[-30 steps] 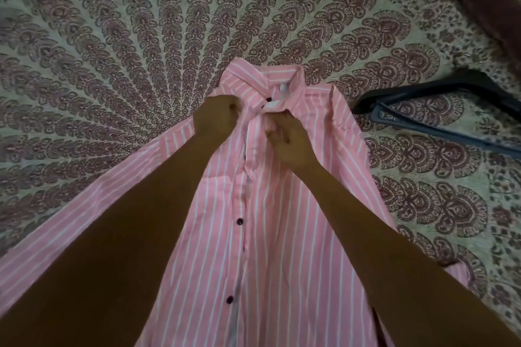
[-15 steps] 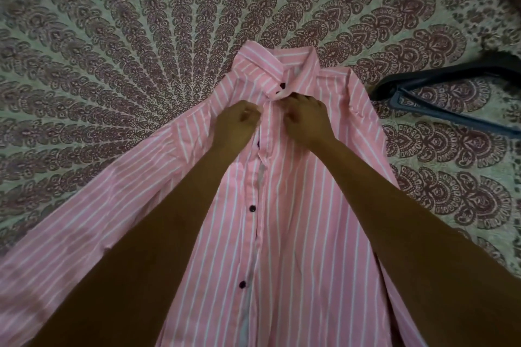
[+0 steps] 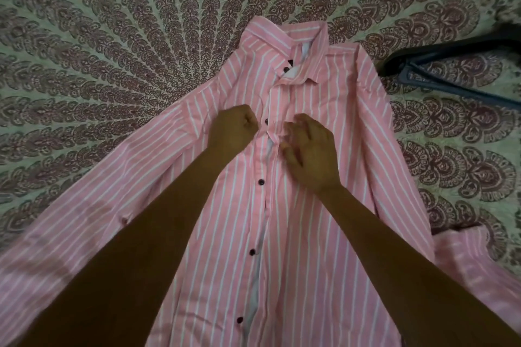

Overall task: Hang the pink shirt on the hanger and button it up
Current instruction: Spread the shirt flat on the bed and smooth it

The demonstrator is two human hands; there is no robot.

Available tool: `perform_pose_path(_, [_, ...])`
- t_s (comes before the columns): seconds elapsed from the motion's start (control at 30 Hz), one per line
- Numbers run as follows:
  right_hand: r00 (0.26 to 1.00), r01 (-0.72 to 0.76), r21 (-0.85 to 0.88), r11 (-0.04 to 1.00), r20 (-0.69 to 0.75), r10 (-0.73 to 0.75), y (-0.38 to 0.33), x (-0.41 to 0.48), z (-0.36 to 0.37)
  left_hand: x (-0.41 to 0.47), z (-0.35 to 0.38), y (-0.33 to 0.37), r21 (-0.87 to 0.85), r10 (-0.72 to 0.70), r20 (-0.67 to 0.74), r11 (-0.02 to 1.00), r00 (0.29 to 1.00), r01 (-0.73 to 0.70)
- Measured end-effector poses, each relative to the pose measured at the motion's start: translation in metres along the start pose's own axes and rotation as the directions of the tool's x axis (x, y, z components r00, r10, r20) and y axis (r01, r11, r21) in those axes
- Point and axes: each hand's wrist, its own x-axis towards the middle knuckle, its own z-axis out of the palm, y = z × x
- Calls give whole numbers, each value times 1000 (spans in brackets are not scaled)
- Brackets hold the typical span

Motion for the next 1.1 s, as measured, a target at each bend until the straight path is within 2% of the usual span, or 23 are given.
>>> perform_pose_path(0.07, [1000,-17,49,999,11,17,-8,6,-5,-17,2,-11,23,-18,14,1000,1000,18])
perform_pose_path(0.17, [991,-77,127,989,120,61,-22,21,-14,-34,2,-29,20,-6,24,1000,1000,5])
perform_pose_path(0.27, [945,-168,-95,981,268,188,-28,31,-12,-48,-2,-37,23,65,101,997,993,-68])
perform_pose_path(0.3, [934,-229,-73,971,263,240,-29,33,-12,-52,-3,-38,37,88,140,995,986,-94])
perform_pose_path(0.33, [929,-312,63,948,231,290,-32,36,-14,-54,-5,-38,52,107,171,992,979,-118])
perform_pose_path(0.4, [904,-428,442,788,225,364,-39,38,-16,-61,-8,-40,106,120,222,984,968,-146])
perform_pose_path(0.43, [899,-439,541,717,251,360,-42,36,-16,-65,-9,-41,144,115,254,977,960,-155])
perform_pose_path(0.47, [899,-436,544,717,287,330,-44,34,-16,-68,-9,-42,173,106,283,972,953,-159])
perform_pose_path(0.5, [896,-432,500,750,333,293,-47,27,-16,-73,-9,-43,184,100,299,970,949,-161])
perform_pose_path(0.57, [912,-374,427,823,330,243,-49,6,-17,-85,-10,-42,175,96,277,973,956,-149])
perform_pose_path(0.73, [903,-426,492,760,174,393,-36,-56,-45,-107,-10,-24,77,86,109,993,990,-95])
perform_pose_path(0.9, [828,-504,415,758,-19,561,11,-127,-99,-131,25,32,-38,187,174,982,967,-183])
perform_pose_path(1.03, [676,-687,200,699,-178,715,65,-171,-137,-143,75,83,-73,255,261,967,931,-245])
perform_pose_path(1.1, [542,-831,17,556,-199,816,94,-197,-148,-147,106,107,-49,365,270,929,891,-366])
